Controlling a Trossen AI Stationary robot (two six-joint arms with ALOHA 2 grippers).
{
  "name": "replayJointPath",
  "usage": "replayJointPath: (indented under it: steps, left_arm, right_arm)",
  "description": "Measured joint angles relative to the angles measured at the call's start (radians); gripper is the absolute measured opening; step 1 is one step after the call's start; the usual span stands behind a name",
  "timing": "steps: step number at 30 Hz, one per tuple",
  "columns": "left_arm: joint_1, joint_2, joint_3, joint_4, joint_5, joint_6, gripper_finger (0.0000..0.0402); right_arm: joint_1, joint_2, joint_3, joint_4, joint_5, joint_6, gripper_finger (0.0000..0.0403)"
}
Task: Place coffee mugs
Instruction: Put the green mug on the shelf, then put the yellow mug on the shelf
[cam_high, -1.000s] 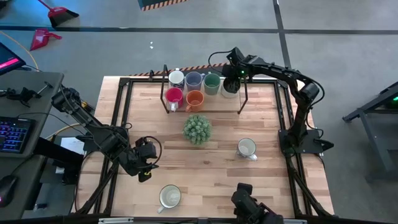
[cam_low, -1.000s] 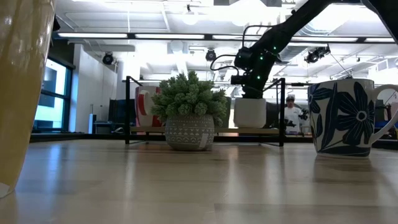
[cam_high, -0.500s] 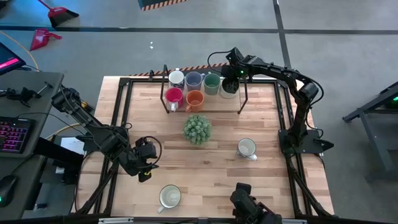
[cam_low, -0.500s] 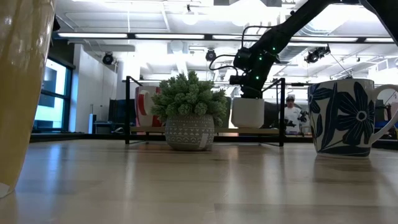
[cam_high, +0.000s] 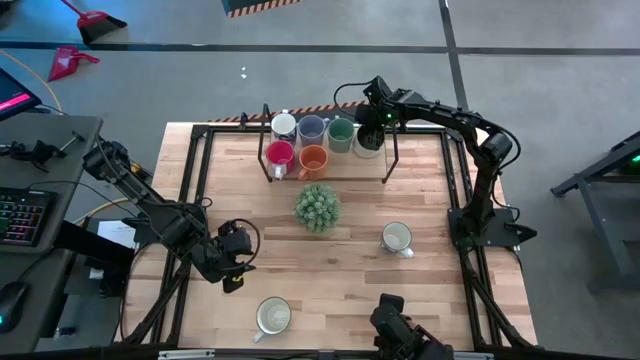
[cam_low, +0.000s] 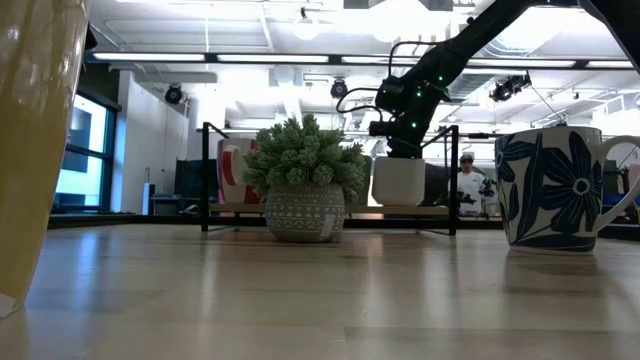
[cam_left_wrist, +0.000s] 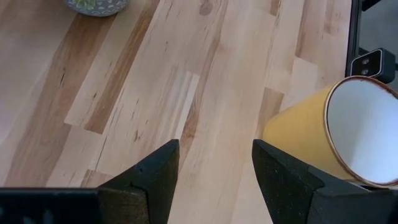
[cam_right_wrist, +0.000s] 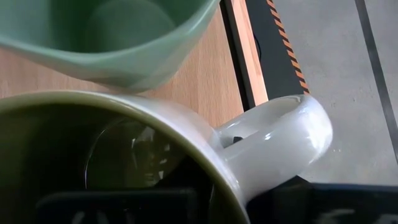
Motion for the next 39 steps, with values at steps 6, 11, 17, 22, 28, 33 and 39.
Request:
replayJointPath:
  steps: [6,11,17,22,28,33,39]
  left_arm:
    - [0.000,0.000,0.000,0.005,0.000,0.000,0.0190]
    - [0.000,0.000,0.000,0.005,0.000,0.000,0.0190]
    - [0.000,0.000,0.000,0.005,0.000,-0.003,0.0190]
    - [0.000,0.000,0.000,0.005,0.000,-0.003,0.0190]
    - [0.000,0.000,0.000,0.004,0.000,-0.025,0.0190]
    - [0.000,0.000,0.000,0.004,0.000,-0.025,0.0190]
    - [0.000,0.000,0.000,0.004,0.000,-0.026,0.0190]
  right_arm:
    - [0.000,0.000,0.000,-0.005,0.014,0.000,0.0063]
    - [0.001,0.001,-0.001,0.001,0.026,0.000,0.0086]
    - [0.000,0.004,0.010,0.004,0.044,0.000,0.0107]
    - [0.000,0.007,0.063,-0.024,0.045,-0.006,0.0110]
    - [0.000,0.007,0.110,-0.093,0.046,0.000,0.0110]
    - [0.007,0.006,0.144,-0.151,0.077,0.002,0.0110]
    - [0.029,0.005,0.241,-0.278,0.090,0.052,0.0110]
